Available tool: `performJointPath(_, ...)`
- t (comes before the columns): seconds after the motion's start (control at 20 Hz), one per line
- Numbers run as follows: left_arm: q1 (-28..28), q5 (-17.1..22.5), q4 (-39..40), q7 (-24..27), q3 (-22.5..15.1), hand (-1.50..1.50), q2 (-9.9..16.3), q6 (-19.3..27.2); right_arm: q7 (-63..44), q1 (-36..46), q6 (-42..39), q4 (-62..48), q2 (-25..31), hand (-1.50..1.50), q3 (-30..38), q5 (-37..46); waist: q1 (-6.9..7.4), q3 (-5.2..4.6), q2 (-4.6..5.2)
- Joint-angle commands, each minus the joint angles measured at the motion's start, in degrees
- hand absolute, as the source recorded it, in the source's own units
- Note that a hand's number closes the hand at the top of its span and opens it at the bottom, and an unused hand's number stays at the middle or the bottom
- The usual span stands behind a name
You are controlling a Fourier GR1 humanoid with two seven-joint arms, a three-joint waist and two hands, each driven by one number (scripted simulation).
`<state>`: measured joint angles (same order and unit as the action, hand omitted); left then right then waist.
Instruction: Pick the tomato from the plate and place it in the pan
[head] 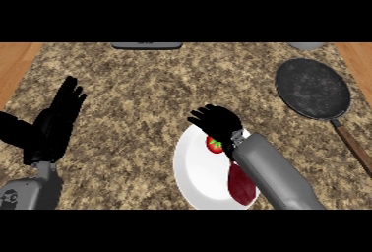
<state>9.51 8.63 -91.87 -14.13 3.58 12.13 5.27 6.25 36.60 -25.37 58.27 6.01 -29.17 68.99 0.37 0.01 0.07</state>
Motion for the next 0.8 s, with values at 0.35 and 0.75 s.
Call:
performJointPath(0.35,0.49,-1.74,-1.70,-1.84,0.01,0.00,-1.26,0.37,8.46,0.72,7.27,-10.40,-3.63,1.50,1.31,4.05,0.08,0.01,-0.01)
performJointPath(0.75,0.77,-1.28,-0.08,-1.66,1.02,0.00,-1.24,-1.21,12.11,-0.35,16.73,-18.37,-5.67,1.50,2.69,6.11,0.19,0.01,0.06)
